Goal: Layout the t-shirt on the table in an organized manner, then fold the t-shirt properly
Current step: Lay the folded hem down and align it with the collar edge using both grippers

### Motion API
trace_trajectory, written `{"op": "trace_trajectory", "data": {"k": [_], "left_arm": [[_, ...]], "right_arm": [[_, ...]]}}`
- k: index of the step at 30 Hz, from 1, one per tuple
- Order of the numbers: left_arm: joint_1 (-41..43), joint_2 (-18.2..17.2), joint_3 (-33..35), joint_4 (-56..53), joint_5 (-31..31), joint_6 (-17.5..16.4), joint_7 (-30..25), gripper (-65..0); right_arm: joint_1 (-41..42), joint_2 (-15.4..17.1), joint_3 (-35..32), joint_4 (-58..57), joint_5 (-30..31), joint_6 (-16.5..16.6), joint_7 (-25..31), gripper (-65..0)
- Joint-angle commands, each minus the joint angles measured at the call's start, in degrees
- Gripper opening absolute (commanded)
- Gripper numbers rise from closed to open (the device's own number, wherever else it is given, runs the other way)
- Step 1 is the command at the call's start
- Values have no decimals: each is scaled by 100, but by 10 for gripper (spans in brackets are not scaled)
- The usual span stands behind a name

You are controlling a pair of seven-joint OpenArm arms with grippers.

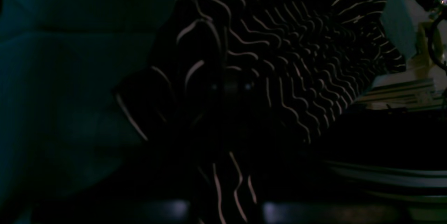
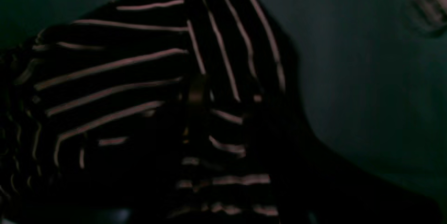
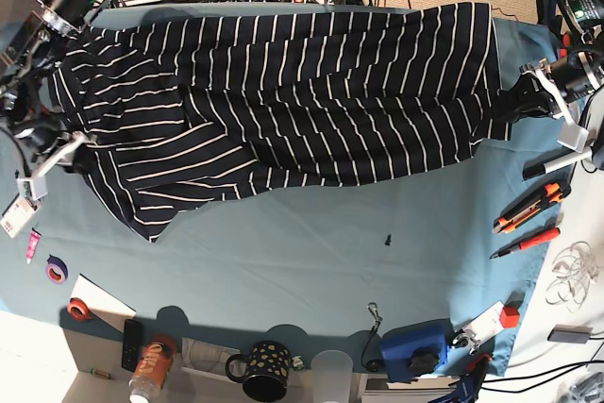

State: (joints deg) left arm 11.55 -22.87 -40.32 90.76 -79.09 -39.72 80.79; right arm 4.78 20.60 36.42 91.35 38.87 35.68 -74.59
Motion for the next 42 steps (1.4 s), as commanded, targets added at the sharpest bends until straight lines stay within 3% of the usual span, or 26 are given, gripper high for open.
{"op": "trace_trajectory", "data": {"k": [1,5,13,28,29,31,32,42], "left_arm": [[-44,-109,-48,87,-146,-22,-118,-650],[-44,-109,-48,87,-146,-22,-118,-650],[-44,-109,-48,87,-149,-22,-133,-650],[-44,-109,-48,87,-149,-20,-136,-650],[-44,-109,-48,87,-149,-20,-133,-650],[-44,-109,-48,87,-149,-20,-133,-650],[-44,-109,-48,87,-149,-20,-133,-650],[-44,-109,-48,87,-149,-22,-133,-650]], "right_arm": [[94,116,28,-57,26,76,238,-488],[101,116,26,-420,-4,227,619,-488],[468,118,-474,-1064,-251,291,695,-488],[605,116,-1963,-1309,-223,216,254,-493],[605,114,-1967,-1309,-201,216,280,-517],[605,116,-1939,-1298,-24,216,304,-637],[605,116,-1919,-1276,79,219,308,-650],[603,116,-1711,-131,702,240,350,-650]]}}
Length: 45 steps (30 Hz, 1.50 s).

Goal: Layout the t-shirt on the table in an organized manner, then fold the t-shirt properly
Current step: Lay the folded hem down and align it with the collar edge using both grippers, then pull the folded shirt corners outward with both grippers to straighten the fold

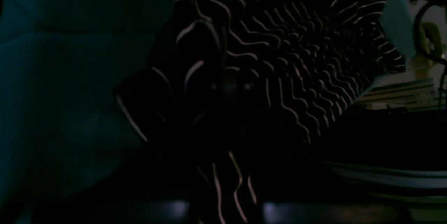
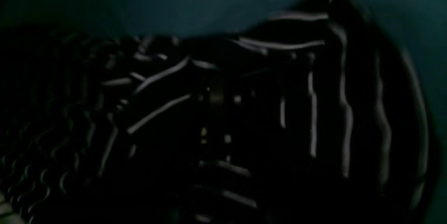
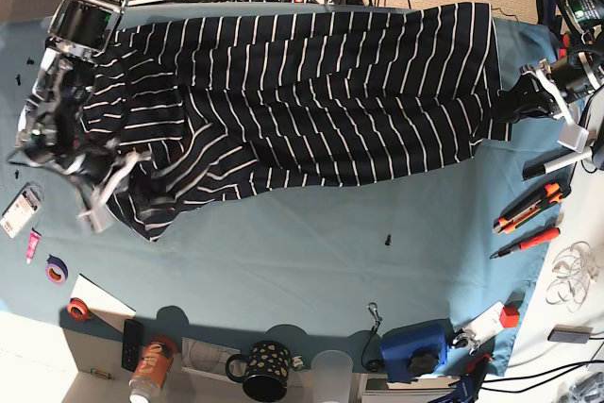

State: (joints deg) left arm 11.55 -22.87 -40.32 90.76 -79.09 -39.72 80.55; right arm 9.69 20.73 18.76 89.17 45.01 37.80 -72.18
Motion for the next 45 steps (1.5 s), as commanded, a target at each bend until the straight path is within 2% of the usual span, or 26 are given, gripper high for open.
{"op": "trace_trajectory", "data": {"k": [1,4,9,16,22,26,33,37,40,45], "left_arm": [[-44,-109,-48,87,-149,-20,-109,-650],[-44,-109,-48,87,-149,-20,-109,-650],[-39,-107,-48,87,-149,-20,-94,-650],[-37,-107,-48,87,-149,-20,-92,-650],[4,-79,-48,87,-151,-20,-90,-650],[7,-79,-48,87,-146,-17,-79,-650],[157,-79,-48,87,-151,-20,-55,-650],[411,-79,-48,87,-153,-20,-55,-650],[551,-79,-48,87,-192,-20,-55,-650],[542,-79,-48,87,-192,-20,-55,-650]], "right_arm": [[111,103,129,184,85,39,70,-650],[111,103,446,343,247,42,-107,-650],[109,103,1320,348,1158,220,-782,-650],[-68,170,2570,348,1906,220,-782,-650],[-621,313,2872,348,2033,220,-782,-650],[-911,308,3001,348,2334,220,-782,-650],[-1309,310,3034,348,2363,220,-782,-650],[-1370,328,3351,348,2437,220,-782,-650],[-1368,525,3569,348,2463,220,-782,-650],[-1368,938,3569,345,2459,220,-782,-650]]}}
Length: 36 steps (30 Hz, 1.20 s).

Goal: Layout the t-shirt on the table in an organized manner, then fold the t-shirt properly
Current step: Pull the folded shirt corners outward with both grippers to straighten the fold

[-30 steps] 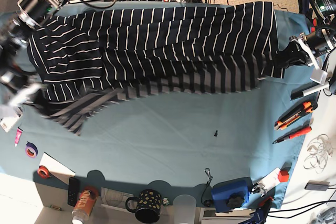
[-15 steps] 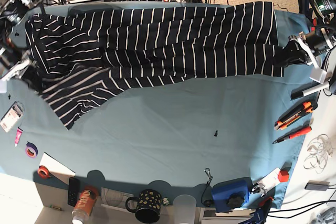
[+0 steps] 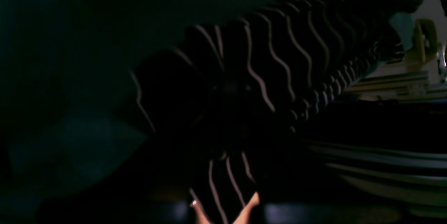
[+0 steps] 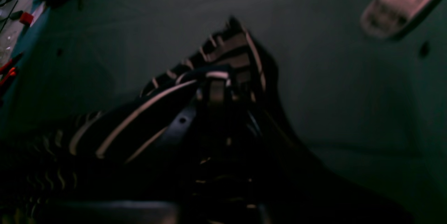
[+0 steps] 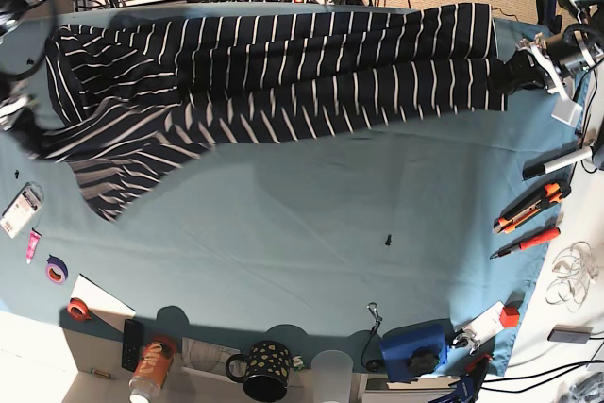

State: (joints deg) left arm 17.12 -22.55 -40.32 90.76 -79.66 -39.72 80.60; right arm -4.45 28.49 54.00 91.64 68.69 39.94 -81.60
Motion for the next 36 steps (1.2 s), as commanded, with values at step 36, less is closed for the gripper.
{"op": "trace_trajectory", "data": {"k": [36], "left_arm": [[586,-111,-48,87,520,87,-269,-391]], "right_arm": [[-909,-293,-232,94,-597,6,160,-638]]}}
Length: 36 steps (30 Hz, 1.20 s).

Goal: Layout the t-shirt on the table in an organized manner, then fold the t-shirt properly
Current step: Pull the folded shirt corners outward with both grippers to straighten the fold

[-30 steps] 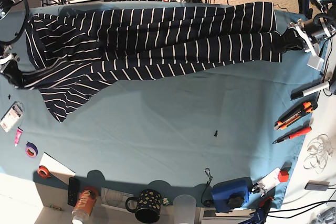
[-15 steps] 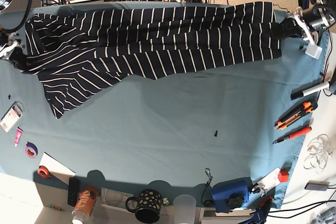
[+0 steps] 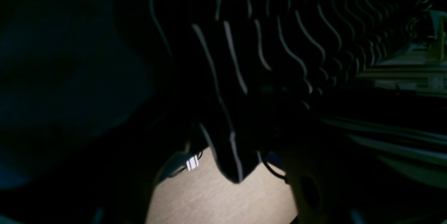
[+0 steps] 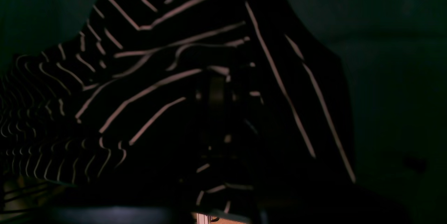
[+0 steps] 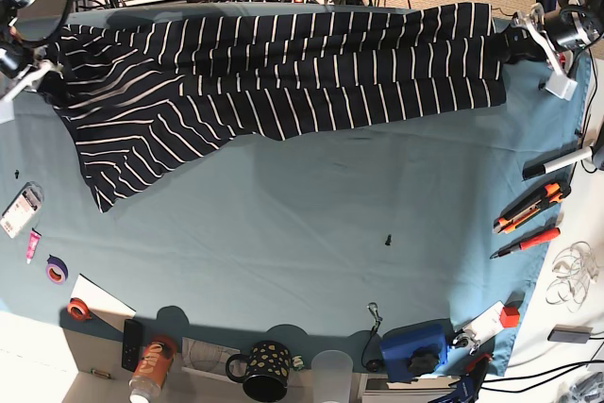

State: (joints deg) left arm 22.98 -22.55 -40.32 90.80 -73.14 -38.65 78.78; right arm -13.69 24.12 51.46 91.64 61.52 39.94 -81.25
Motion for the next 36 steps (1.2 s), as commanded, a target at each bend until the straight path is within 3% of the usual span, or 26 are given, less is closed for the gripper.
{"op": "trace_trajectory", "data": {"k": [1,4,9,16,21,28,33,36], "left_arm": [[0,-111,-48,83,-127,-20,-85,-391],[0,-111,-48,83,203,-20,-90,-391],[0,-109,-48,83,581,-2,-302,-391],[0,-79,-31,83,544,612,-210,-391],[4,0,-26,83,546,629,-74,-391],[-2,481,-4,83,608,627,-81,-392],[-46,728,323,83,1180,605,-114,-392],[-48,728,699,83,1655,752,-463,-392]], "right_arm": [[2,144,-39,94,157,6,125,-578],[-48,144,-286,94,188,6,125,-459],[-55,142,-656,94,188,6,125,-459],[-57,142,-721,94,188,6,125,-459],[-55,144,-721,94,186,6,125,-459],[-55,142,-721,94,188,6,125,-459],[-42,144,-721,94,184,6,125,-459],[-42,144,-721,94,186,6,125,-459]]}}
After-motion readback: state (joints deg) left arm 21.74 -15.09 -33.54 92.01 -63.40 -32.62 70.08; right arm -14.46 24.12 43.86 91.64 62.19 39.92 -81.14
